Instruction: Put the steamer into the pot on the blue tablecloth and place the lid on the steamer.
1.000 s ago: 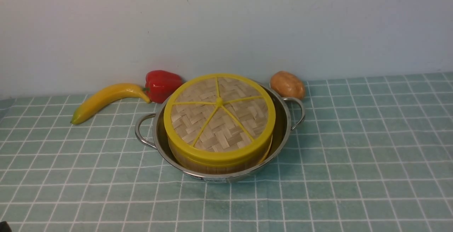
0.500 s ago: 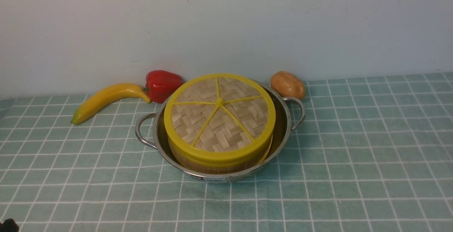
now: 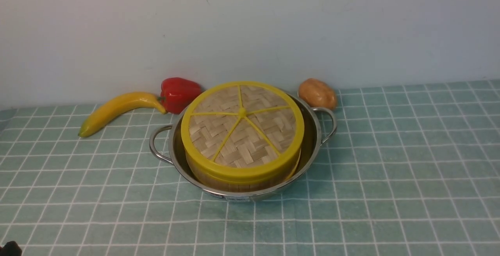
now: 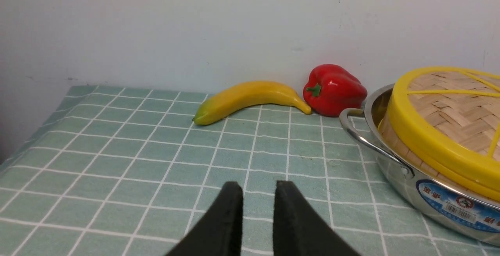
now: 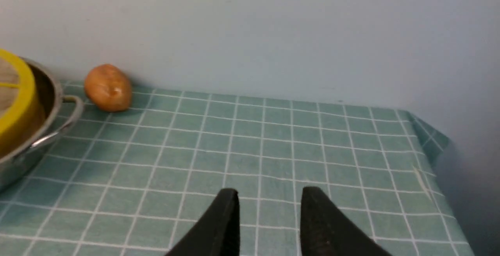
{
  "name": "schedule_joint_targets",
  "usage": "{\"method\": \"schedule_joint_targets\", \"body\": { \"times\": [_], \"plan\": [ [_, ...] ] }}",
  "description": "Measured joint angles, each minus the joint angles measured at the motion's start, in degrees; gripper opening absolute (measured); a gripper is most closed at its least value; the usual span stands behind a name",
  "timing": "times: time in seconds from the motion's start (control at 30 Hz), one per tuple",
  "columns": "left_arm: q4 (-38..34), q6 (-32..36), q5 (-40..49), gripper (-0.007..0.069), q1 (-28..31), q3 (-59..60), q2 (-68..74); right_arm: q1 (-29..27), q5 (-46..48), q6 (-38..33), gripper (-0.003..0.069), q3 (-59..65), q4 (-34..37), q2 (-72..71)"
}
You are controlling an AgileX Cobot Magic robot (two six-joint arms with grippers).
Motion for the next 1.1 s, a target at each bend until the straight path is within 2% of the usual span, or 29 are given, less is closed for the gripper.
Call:
{"method": "schedule_joint_targets", "body": {
  "times": [0.17, 0.33, 1.1],
  "plan": [
    [0.00, 0.00, 0.00, 0.0134, 0.00, 0.00, 0.00, -5.12, -8.75, 1.83, 0.0240, 11.45, 0.10, -10.27],
    [0.00, 0.00, 0.00, 0.0138, 0.00, 0.00, 0.00, -6.05, -9.65, 3.70, 0.0240, 16.26, 0.54, -17.67],
    [0.00, 0.00, -0.39, 0.0181, 0.00, 0.00, 0.02, -6.05, -10.29, 5.85, 0.0240, 20.79, 4.02, -18.32]
  ]
}}
